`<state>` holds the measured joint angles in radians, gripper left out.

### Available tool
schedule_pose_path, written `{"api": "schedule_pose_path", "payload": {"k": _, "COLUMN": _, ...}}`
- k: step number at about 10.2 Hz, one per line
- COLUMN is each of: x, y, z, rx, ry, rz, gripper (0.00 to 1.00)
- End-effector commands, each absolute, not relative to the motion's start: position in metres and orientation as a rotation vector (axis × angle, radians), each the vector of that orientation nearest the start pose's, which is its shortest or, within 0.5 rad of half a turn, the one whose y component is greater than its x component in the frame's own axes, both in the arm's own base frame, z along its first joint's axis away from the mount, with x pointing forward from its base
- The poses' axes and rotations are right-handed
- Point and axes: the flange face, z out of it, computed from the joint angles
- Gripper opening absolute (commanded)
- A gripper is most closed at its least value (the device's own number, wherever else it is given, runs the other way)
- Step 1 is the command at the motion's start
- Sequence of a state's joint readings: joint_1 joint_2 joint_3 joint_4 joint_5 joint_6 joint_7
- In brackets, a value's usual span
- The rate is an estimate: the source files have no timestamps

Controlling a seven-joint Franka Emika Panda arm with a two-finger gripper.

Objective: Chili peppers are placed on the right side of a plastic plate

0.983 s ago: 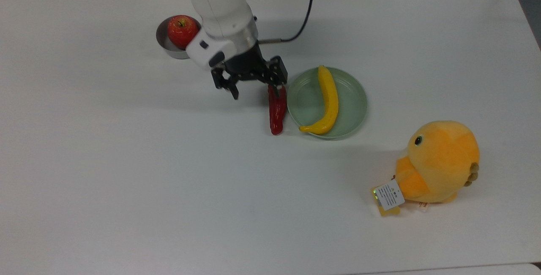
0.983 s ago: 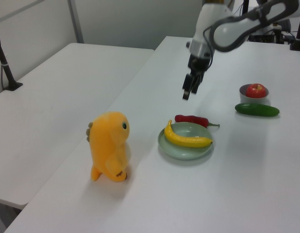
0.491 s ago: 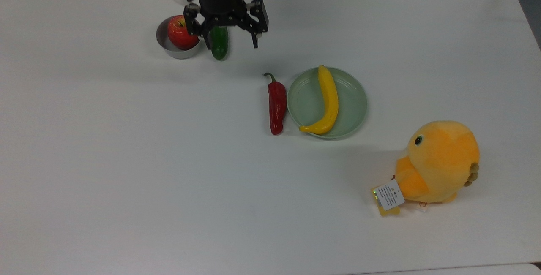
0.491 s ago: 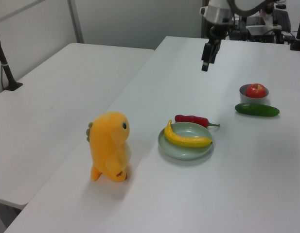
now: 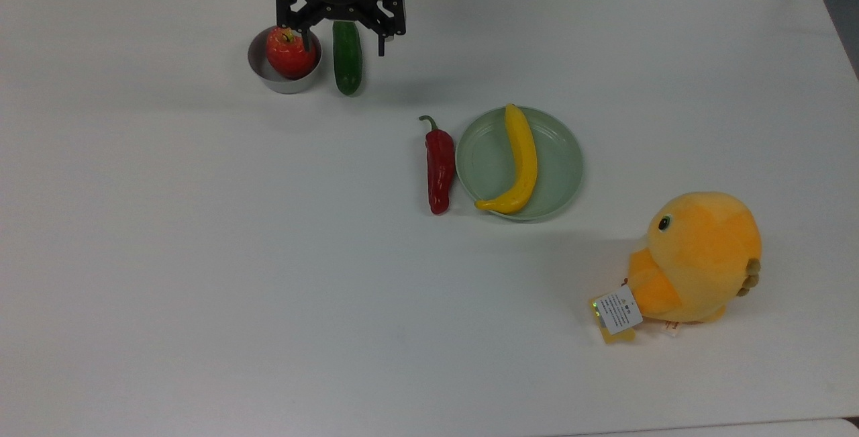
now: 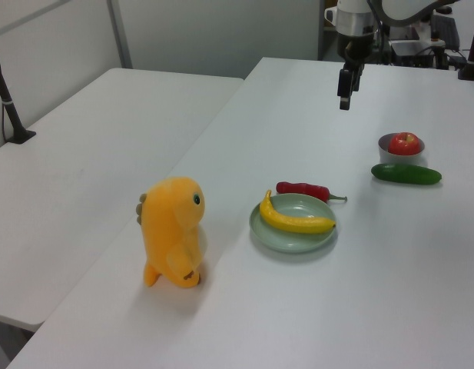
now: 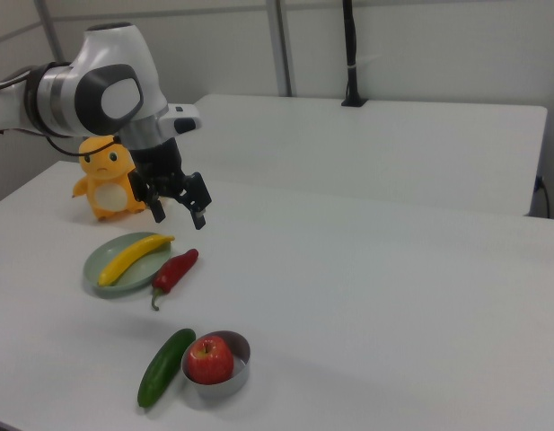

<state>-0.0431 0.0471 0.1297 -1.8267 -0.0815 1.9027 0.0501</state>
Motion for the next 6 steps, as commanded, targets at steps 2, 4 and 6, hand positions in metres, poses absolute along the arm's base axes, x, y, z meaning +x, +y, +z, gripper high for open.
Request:
{"api": "schedule_pose_path", "payload": {"k": 2, "x": 0.5753, "y": 0.0426, "z": 0.5006, "rx": -3.213, "ry": -0.052, "rz": -0.042, "gripper": 1.00}}
{"api": "schedule_pose_path", "payload": {"k": 4, "x": 0.5815, "y": 0.0404, "z": 0.4936, "rx": -3.189, "ry": -0.033, "rz": -0.070, "gripper": 1.00}}
{"api": "schedule_pose_path", "payload": {"k": 6, "x": 0.5823, "y": 0.0382, "z": 0.4928, "rx": -3.192, "ry": -0.023, "rz": -0.072, "gripper": 1.00}}
